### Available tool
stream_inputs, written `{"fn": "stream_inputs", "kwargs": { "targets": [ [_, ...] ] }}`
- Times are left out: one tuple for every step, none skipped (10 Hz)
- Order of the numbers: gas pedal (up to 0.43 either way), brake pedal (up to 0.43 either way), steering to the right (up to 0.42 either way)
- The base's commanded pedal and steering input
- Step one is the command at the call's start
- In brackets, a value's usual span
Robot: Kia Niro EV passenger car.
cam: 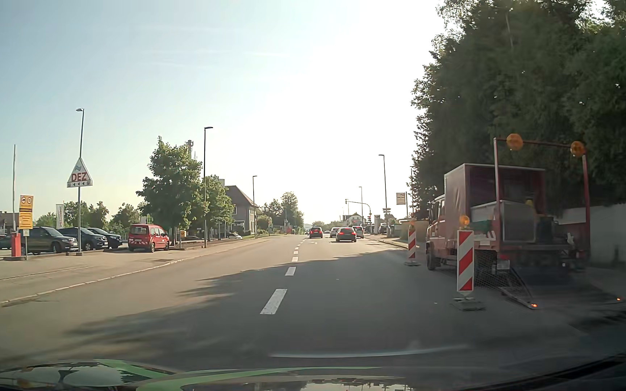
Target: Follow the waypoints while adhering to traffic rules and regulations
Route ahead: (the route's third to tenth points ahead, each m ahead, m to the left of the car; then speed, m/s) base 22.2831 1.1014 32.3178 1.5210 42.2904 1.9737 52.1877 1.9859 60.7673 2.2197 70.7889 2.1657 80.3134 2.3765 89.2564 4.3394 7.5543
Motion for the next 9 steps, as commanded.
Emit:
{"fn": "stream_inputs", "kwargs": {
  "targets": [
    [0.118,0.000,-0.010],
    [0.118,0.000,-0.010],
    [0.118,0.000,-0.010],
    [0.118,0.000,-0.010],
    [0.118,0.000,-0.009],
    [0.110,0.000,-0.009],
    [0.098,0.000,-0.009],
    [0.087,0.000,-0.009],
    [0.087,0.000,-0.009]
  ]
}}
